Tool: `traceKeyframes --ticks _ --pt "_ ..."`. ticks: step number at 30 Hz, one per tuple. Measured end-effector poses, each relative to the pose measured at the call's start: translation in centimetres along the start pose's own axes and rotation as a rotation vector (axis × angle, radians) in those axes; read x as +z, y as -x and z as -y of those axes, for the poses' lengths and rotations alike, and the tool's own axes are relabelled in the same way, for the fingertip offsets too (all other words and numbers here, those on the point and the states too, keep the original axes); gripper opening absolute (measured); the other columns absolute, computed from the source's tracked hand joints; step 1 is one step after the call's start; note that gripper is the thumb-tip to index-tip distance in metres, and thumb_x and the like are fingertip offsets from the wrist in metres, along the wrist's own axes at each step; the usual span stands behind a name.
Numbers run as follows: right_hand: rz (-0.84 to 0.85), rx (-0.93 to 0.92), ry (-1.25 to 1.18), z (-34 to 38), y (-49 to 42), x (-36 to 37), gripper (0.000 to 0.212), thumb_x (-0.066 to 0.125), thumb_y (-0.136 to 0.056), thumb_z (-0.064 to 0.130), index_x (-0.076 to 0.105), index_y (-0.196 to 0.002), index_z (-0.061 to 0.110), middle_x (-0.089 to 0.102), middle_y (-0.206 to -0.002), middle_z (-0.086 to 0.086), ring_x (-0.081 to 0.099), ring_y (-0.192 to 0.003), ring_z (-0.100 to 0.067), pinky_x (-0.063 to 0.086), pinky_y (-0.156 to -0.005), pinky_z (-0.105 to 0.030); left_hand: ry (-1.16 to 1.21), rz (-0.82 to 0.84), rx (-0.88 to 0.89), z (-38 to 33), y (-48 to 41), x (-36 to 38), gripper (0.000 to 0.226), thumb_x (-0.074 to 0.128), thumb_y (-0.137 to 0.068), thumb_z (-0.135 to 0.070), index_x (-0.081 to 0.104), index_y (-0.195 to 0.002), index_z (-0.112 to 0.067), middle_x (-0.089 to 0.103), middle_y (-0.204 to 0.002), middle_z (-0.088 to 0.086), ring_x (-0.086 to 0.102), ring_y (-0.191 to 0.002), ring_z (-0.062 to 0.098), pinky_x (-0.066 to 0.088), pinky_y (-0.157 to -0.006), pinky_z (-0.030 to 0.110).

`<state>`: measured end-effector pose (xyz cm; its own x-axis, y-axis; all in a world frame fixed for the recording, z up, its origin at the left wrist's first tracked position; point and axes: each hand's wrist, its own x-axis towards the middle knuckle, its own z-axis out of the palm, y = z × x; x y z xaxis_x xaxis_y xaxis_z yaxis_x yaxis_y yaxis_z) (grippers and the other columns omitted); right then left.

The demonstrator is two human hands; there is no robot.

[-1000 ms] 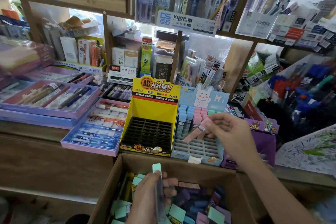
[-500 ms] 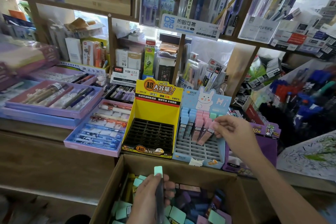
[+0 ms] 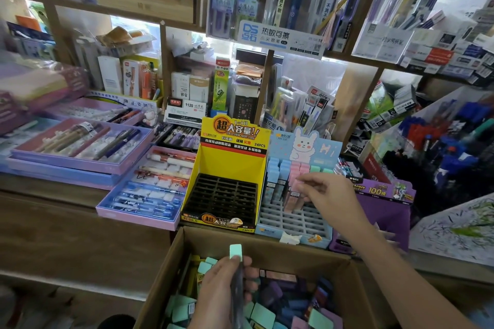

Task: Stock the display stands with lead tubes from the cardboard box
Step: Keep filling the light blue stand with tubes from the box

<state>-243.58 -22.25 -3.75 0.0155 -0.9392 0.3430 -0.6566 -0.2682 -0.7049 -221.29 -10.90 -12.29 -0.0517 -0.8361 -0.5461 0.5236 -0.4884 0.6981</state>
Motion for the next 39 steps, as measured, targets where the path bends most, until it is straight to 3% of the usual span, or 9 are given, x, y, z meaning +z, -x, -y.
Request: traceKeyframes --ticks 11,13,17,19,21,25,31,34,39 --pt "-0.032 -0.049 0.034 0.2 0.6 0.6 0.020 0.071 -0.095 0.006 0.074 -0.105 0.022 0.071 -0.085 0.006 0.072 -0.079 -0.013 0.064 -0.076 -0.039 -0.001 0.006 0.011 0.4 0.1 0.0 0.022 0.056 -0.099 -0.011 0.073 -0.095 0.004 0.070 -0.072 0.020 0.062 -0.051 0.023 0.046 -0.044 0.028" --pt "-0.044 -0.049 0.049 0.2 0.9 0.6 0.021 0.071 -0.095 0.008 0.075 -0.113 0.018 0.071 -0.088 0.009 0.070 -0.080 -0.005 0.064 -0.078 -0.035 0.003 0.018 0.013 0.4 0.2 0.0 0.020 0.058 -0.097 -0.009 0.073 -0.094 0.004 0.070 -0.073 0.020 0.062 -0.051 0.024 0.046 -0.043 0.029" --pt "-0.120 -0.031 0.039 0.5 2.1 0.3 0.029 0.074 -0.093 0.010 0.072 -0.121 0.017 0.070 -0.089 0.010 0.065 -0.079 -0.001 0.055 -0.073 -0.011 0.011 0.019 0.037 0.2 0.3 0.1 0.018 0.059 -0.097 -0.006 0.073 -0.095 0.005 0.068 -0.073 0.021 0.060 -0.051 0.023 0.045 -0.043 0.028" --pt "-0.132 -0.026 -0.007 0.7 3.5 0.2 0.026 0.074 -0.092 0.007 0.073 -0.116 0.016 0.071 -0.088 0.010 0.068 -0.079 -0.002 0.056 -0.074 -0.013 0.005 0.017 0.064 0.1 0.2 0.2 0.019 0.060 -0.096 -0.006 0.074 -0.094 0.006 0.067 -0.074 0.022 0.060 -0.053 0.023 0.045 -0.045 0.029" --pt "-0.077 -0.018 -0.061 0.7 5.3 0.1 0.022 0.073 -0.092 0.006 0.074 -0.104 0.025 0.073 -0.080 0.009 0.072 -0.077 -0.006 0.062 -0.071 -0.023 -0.008 0.028 0.100 -0.1 0.3 0.3 0.020 0.061 -0.096 -0.006 0.077 -0.090 0.004 0.067 -0.074 0.022 0.061 -0.056 0.024 0.046 -0.048 0.030" --pt "0.161 0.101 -0.143 -0.8 9.1 0.7 0.029 0.071 -0.094 0.011 0.073 -0.094 0.039 0.076 -0.088 0.009 0.075 -0.075 -0.009 0.063 -0.069 -0.028 -0.080 0.048 0.163 -0.5 0.6 0.8 0.020 0.062 -0.096 -0.008 0.080 -0.091 -0.003 0.070 -0.078 0.020 0.061 -0.065 0.026 0.047 -0.058 0.033" --pt "0.563 0.381 -0.009 -5.1 12.1 2.8 0.018 0.073 -0.093 0.025 0.073 -0.091 0.042 0.076 -0.090 0.012 0.072 -0.082 -0.001 0.060 -0.075 -0.022 -0.127 0.043 0.184 -1.5 0.9 2.0 0.029 0.054 -0.099 -0.012 0.080 -0.094 0.001 0.074 -0.085 0.025 0.063 -0.060 0.023 0.050 -0.053 0.028" --pt "0.632 0.486 0.112 -7.0 12.4 3.4 0.006 0.074 -0.089 0.031 0.070 -0.093 0.035 0.072 -0.094 0.012 0.068 -0.087 0.001 0.052 -0.077 -0.018 -0.154 0.054 0.169 -1.9 0.8 2.8 0.035 0.048 -0.103 -0.019 0.079 -0.099 -0.003 0.074 -0.083 0.018 0.063 -0.061 0.019 0.050 -0.055 0.028" --pt "0.644 0.567 0.099 -7.5 12.5 3.3 0.014 0.073 -0.090 0.033 0.066 -0.102 0.032 0.066 -0.106 0.011 0.064 -0.098 -0.005 0.053 -0.086 -0.024 -0.286 0.143 0.241 -2.8 0.0 3.5 0.032 0.049 -0.104 -0.025 0.075 -0.107 -0.005 0.069 -0.085 0.013 0.061 -0.073 0.022 0.049 -0.063 0.032"
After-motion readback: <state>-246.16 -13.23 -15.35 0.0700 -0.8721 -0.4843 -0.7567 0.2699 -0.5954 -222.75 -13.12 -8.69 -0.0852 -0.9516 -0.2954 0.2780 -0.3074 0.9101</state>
